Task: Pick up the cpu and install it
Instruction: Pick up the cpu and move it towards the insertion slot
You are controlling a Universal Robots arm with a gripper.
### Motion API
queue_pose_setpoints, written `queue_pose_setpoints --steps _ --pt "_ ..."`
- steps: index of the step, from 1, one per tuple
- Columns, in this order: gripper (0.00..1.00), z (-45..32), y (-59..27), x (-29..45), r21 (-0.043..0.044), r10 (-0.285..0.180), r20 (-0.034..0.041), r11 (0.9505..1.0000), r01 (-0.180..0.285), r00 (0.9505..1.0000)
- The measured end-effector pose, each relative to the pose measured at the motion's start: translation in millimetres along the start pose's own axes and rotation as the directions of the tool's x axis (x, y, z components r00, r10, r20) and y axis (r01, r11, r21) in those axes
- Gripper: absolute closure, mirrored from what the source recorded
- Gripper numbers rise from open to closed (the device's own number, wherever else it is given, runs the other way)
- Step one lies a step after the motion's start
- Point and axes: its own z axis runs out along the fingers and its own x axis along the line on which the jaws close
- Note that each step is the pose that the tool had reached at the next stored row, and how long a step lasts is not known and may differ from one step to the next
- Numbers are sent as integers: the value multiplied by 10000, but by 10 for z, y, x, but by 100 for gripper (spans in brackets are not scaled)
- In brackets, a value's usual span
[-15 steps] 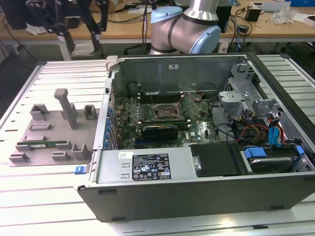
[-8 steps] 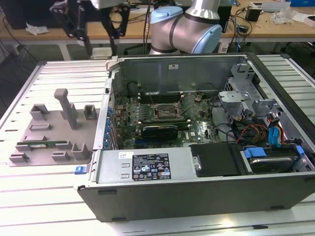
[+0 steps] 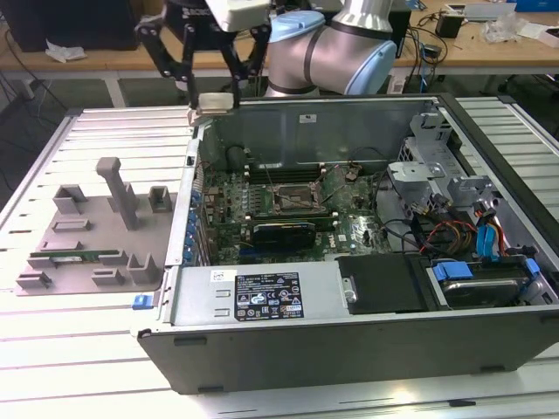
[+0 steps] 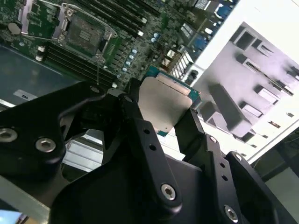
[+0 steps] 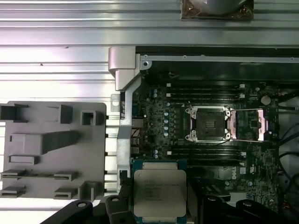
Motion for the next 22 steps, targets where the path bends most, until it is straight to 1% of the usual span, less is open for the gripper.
queue_pose_setpoints --steps 2,3,6,8,9,10,11,12,14,18,19,21,22 --pt "45 35 -2 -107 2 3 -49 10000 -3 10000" --pt "45 59 -3 -174 0 2 -75 10000 -2 10000" --pt "45 117 -6 -323 2 4 -133 10000 -4 9999" --pt "45 161 -7 -411 0 6 -151 10000 -6 9999" --pt "45 175 -8 -440 1 6 -155 10000 -6 9999" --pt "45 213 -10 -509 1 8 -163 10000 -8 9999" --pt "45 237 -11 -544 1 7 -165 10000 -7 9999" --pt "45 256 -12 -565 -1 6 -164 10000 -6 9999" --pt "45 335 -15 -617 2 7 -166 10000 -7 9999" --pt "45 419 -19 -641 1 7 -165 10000 -7 9999" --pt "45 508 -22 -670 1 6 -165 10000 -6 9999" --pt "45 586 -26 -685 1 7 -165 10000 -7 9999" --pt "45 604 -27 -688 1 7 -166 10000 -7 9999"
